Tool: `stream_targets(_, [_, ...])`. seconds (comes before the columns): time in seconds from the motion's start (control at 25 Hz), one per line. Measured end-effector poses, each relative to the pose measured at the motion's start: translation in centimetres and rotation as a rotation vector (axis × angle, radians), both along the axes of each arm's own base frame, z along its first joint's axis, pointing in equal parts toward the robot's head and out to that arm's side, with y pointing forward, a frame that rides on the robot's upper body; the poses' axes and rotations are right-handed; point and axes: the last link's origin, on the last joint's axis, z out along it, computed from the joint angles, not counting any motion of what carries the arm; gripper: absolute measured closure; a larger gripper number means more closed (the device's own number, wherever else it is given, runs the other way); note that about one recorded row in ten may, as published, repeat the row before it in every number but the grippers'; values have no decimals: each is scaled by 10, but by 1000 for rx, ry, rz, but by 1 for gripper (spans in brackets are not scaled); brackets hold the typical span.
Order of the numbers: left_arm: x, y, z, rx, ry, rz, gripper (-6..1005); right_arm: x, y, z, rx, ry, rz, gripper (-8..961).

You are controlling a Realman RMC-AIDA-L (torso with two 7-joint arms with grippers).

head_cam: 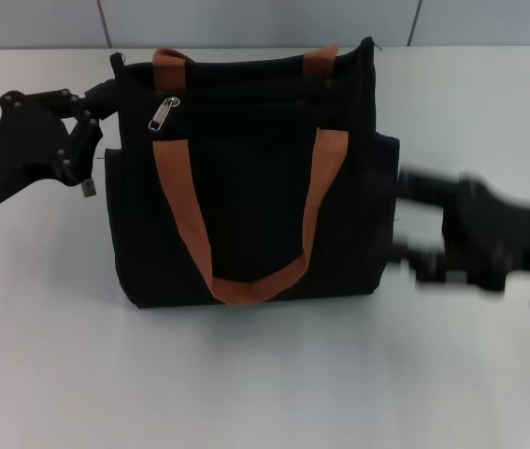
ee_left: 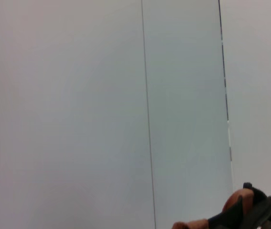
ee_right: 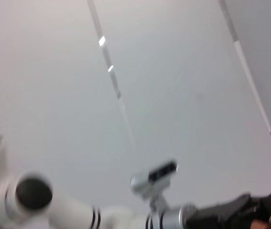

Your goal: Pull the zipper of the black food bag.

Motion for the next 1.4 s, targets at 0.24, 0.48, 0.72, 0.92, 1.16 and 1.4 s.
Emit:
stream_targets(0.24, [4,1,-3,2,-19,-8,975,-27,32,9,-144,-7,-89,184])
stream_targets(0.48, [5,-3,-1,10,-47,-16,974,-63,67,12,-231,-47,-140,185])
stream_targets(0.72, [8,-7,0,4,-62,-44,969,-89,94,9,-359,-115,-277,337])
stream_targets(0.92, [8,-8,-1,-6,-67,-44,966,-108,101,-2,-437,-231,-307,633])
stream_targets(1.16, [9,-10,-3,-17,-79,-50,962,-120,108,-19,-460,-336,-357,692])
stream_targets(1.4, [9,-14,-3,-16,-86,-61,958,-125,115,-30,-460,-380,-417,721])
